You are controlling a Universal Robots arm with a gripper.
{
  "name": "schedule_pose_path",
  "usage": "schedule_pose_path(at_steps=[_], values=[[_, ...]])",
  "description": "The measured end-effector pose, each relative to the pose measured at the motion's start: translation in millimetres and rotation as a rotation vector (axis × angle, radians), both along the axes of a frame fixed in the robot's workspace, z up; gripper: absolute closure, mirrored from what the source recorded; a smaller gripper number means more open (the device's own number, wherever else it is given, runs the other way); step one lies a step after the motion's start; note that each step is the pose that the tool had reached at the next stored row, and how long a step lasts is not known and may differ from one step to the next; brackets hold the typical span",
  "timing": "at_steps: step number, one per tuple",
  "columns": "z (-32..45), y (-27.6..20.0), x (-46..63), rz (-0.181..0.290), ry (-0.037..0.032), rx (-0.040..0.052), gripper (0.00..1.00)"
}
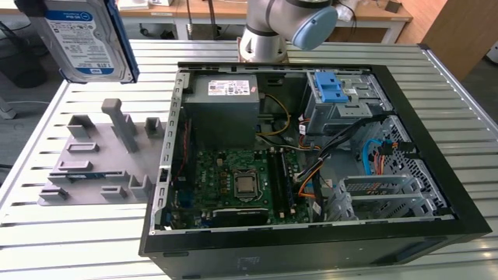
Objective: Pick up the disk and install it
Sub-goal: 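Pick up the disk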
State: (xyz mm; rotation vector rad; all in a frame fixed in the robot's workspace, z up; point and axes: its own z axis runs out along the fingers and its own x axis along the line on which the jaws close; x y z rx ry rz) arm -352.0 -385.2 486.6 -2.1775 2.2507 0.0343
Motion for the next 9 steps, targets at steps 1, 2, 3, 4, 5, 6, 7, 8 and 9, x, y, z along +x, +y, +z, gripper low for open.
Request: schedule_pose_path(at_steps=[1, 2, 3, 4, 5, 6, 7, 8, 9], values=[[0.0, 0.0, 1.3, 0.000, 0.0000, 0.0000, 0.64], [0.0, 0.0, 2.8, 0.000, 0.0000, 0.0000, 0.64], [0.0, 0.0, 4.0, 0.000, 0.0000, 0.0000, 0.64], [0.0, 0.0, 5.3, 0.000, 0.0000, 0.0000, 0.64], [0.0, 0.0, 6.4, 0.000, 0.0001, 0.0000, 0.64], [0.0, 0.0, 7.5, 0.000, 0.0001, 0.0000, 0.64], [0.0, 0.0, 8.5, 0.000, 0.0000, 0.0000, 0.64], [0.0, 0.0, 9.6, 0.000, 0.0000, 0.0000, 0.64], [0.0, 0.0, 10.7, 0.000, 0.0001, 0.0000, 0.64]])
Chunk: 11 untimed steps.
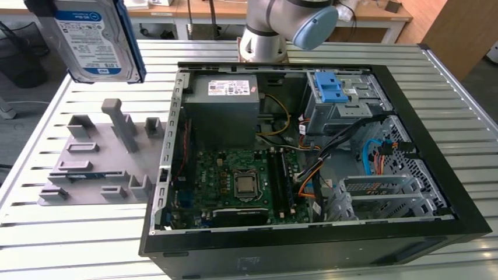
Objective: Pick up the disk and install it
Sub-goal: 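Pick up the disk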
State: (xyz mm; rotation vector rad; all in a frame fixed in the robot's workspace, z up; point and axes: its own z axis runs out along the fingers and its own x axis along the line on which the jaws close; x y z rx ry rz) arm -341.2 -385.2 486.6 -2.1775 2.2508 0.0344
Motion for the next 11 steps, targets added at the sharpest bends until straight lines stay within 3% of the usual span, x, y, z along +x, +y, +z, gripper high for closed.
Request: schedule_pose_path(at_steps=[7, 11], values=[[0.0, -1.1, 7.3, 0.000, -0.0001, 0.0000, 0.64], [0.0, -5.1, 11.7, 0.000, 0.0002, -0.0001, 0.64]])
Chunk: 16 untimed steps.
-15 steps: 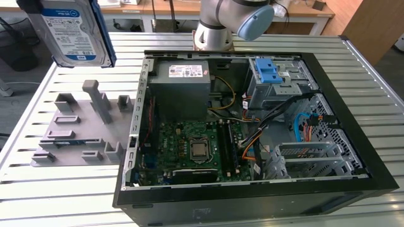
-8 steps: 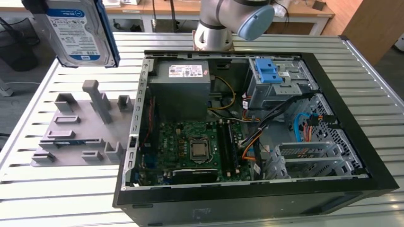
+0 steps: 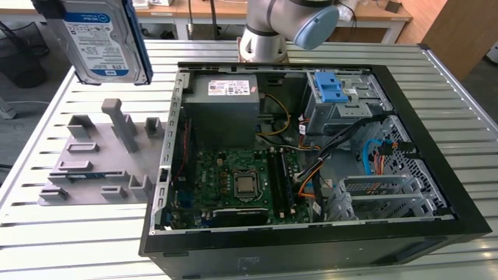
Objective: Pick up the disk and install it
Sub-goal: 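Pick up the disk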
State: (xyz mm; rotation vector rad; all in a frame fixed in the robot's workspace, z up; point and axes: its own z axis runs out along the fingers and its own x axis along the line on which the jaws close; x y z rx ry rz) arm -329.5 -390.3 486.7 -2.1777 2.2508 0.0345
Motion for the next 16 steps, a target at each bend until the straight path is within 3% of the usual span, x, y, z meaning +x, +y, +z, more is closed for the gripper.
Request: schedule_pose_path(at_steps=[7, 16], values=[[0.0, -7.4, 6.7, 0.000, 0.0003, 0.0001, 0.64], [0.0, -8.1, 17.7, 0.000, 0.0004, 0.0001, 0.64]])
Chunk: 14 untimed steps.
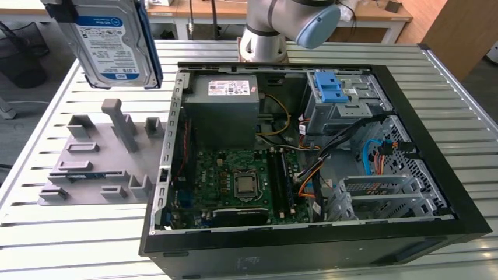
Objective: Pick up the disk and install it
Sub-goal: 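Pick up the disk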
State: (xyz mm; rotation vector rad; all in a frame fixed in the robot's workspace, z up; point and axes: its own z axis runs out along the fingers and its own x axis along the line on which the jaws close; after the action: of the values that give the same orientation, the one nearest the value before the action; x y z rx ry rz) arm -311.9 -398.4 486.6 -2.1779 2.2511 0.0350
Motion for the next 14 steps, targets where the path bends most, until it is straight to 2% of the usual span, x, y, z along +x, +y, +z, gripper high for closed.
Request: schedule_pose_path(at_steps=[14], values=[[0.0, 0.0, 14.0, 0.000, 0.0000, 0.0000, 0.64]])
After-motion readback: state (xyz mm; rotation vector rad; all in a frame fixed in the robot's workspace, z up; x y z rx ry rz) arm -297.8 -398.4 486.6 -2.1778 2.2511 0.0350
